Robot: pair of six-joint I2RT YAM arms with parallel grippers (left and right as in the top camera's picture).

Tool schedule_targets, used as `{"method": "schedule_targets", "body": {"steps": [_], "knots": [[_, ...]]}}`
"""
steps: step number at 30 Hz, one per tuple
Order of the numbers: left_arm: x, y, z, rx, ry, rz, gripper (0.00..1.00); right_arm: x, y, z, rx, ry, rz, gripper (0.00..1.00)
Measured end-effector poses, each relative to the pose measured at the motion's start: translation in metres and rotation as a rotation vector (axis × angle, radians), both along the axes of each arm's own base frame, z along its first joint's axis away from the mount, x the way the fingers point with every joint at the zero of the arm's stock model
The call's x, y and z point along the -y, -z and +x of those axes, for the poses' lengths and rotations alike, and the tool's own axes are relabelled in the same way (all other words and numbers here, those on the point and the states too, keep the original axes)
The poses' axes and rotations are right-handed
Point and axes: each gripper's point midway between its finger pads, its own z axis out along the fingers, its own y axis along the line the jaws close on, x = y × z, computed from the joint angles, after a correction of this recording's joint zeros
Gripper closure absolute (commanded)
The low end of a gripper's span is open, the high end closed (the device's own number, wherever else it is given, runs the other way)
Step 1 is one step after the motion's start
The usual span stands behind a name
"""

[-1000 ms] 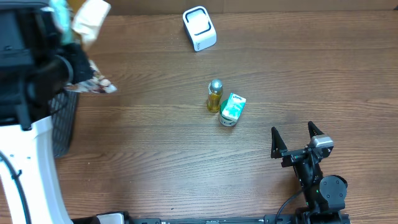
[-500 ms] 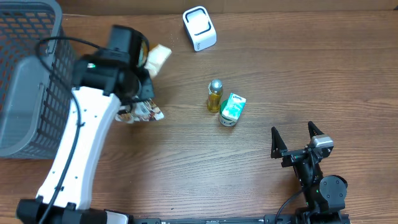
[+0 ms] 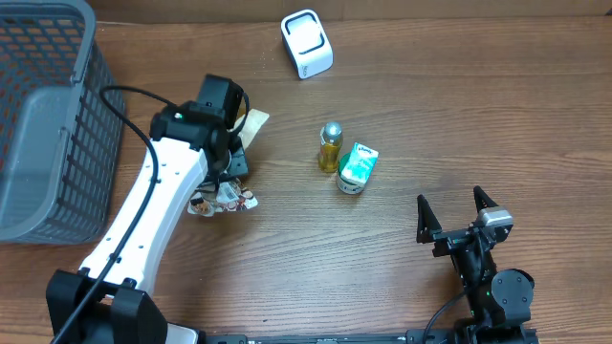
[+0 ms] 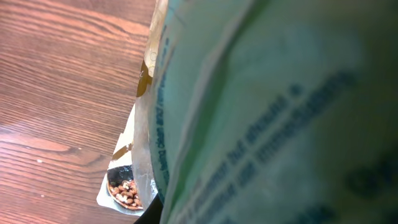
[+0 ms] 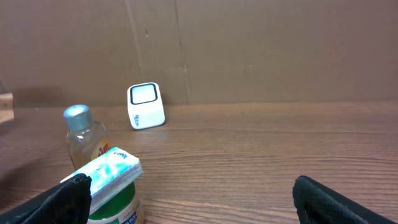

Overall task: Scan the item barcode
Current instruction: 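Lift the snack bag out and carry it toward the scanner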

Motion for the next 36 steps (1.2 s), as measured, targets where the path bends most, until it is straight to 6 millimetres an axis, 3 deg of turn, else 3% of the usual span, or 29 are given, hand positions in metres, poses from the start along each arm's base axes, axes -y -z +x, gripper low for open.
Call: {"method": "schedule_targets", "body": {"steps": [10, 12, 19, 21, 28, 36], "knots": [[0.019, 0.052, -0.018, -0.041, 0.04, 0.013, 0.96, 0.0, 0.0, 0.0, 0.0, 0.0, 0.0, 0.0], [0.024, 0.064, -0.023, -0.059, 0.053, 0.018, 0.92, 0.0, 0.0, 0.0, 0.0, 0.0, 0.0, 0.0], [0.036, 0.091, -0.024, -0.102, 0.066, 0.022, 0.35, 0.0, 0.0, 0.0, 0.0, 0.0, 0.0, 0.0], [0.038, 0.093, -0.024, -0.108, 0.068, 0.014, 0.27, 0.0, 0.0, 0.0, 0.0, 0.0, 0.0, 0.0], [0.036, 0.084, -0.027, -0.136, 0.074, 0.025, 0.21, 0.0, 0.0, 0.0, 0.0, 0.0, 0.0, 0.0], [0.047, 0.021, 0.007, -0.024, 0.088, 0.004, 0.17, 0.0, 0.0, 0.0, 0.0, 0.0, 0.0, 0.0]]}}
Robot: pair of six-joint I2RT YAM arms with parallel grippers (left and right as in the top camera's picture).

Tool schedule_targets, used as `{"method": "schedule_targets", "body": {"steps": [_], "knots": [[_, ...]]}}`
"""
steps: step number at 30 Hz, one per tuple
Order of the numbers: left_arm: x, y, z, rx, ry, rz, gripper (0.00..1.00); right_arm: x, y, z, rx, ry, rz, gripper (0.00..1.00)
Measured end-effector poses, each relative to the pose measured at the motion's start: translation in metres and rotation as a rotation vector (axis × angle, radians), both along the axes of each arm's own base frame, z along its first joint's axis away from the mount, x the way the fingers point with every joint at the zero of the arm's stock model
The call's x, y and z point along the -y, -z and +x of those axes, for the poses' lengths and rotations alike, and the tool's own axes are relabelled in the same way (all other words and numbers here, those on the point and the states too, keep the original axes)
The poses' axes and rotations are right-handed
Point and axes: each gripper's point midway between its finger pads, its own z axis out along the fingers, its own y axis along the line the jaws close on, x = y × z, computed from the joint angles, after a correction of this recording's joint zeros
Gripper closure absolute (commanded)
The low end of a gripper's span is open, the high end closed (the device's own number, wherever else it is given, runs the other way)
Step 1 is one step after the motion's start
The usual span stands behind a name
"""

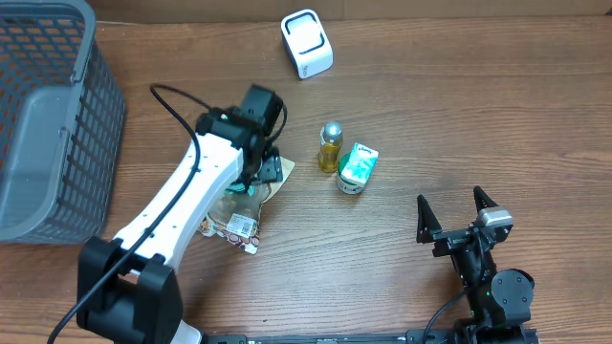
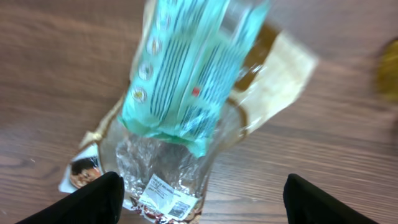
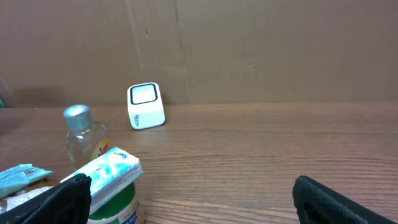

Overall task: Scan the item barcode
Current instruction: 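Lift the snack bag out and carry it toward the scanner, then lower the snack bag onto the table and release it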

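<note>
A teal snack packet [image 2: 186, 74] lies blurred on a cream packet [image 2: 280, 68] and a clear packet with a white barcode label [image 2: 165, 196]. This pile [image 1: 239, 215] sits on the table left of centre. My left gripper [image 2: 211, 202] hangs open over it, its fingers wide apart and nothing between them. The white scanner [image 1: 306, 43] stands at the far edge, its window showing in the right wrist view [image 3: 146, 106]. My right gripper [image 1: 457, 212] rests open at the front right, holding nothing.
A grey mesh basket [image 1: 48, 124] fills the far left. A small yellow bottle [image 1: 330, 146] and a green tub topped by a teal pack [image 1: 356, 170] stand mid-table, just right of the left gripper. A cardboard wall [image 3: 249, 50] closes off the back.
My left gripper has moved right, toward the bottle, and the packets now lie further right and nearer the front. The teal packet filled the wrist view; now it lies ahead of open fingers. The right arm is unchanged.
</note>
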Motion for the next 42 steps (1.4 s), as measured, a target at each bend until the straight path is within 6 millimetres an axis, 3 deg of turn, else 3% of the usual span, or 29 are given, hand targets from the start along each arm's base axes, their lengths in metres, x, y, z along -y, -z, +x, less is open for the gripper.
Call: {"method": "schedule_targets", "body": {"steps": [6, 16, 20, 23, 31, 42], "knots": [[0.004, -0.053, 0.021, 0.102, 0.015, -0.009, 0.14, 0.0, 0.0, 0.0, 0.0, 0.0, 0.0, 0.0], [-0.003, -0.131, 0.047, 0.279, 0.028, 0.014, 0.01, 0.0, 0.0, 0.0, 0.0, 0.001, 0.0, 0.0], [-0.016, -0.158, 0.057, 0.346, 0.001, 0.017, 0.0, 0.0, 0.0, 0.0, 0.0, 0.0, 0.0, 0.0], [-0.038, -0.179, 0.067, 0.405, -0.048, 0.022, 0.0, 0.0, 0.0, 0.0, 0.0, 0.0, 0.0, 0.0], [-0.084, -0.185, 0.07, 0.414, -0.146, 0.064, 0.0, 0.0, 0.0, 0.0, 0.0, 0.0, 0.0, 0.0], [-0.085, -0.185, 0.07, 0.414, -0.148, 0.064, 0.0, 0.0, 0.0, 0.0, 0.0, 0.0, -0.001, 0.0]]}}
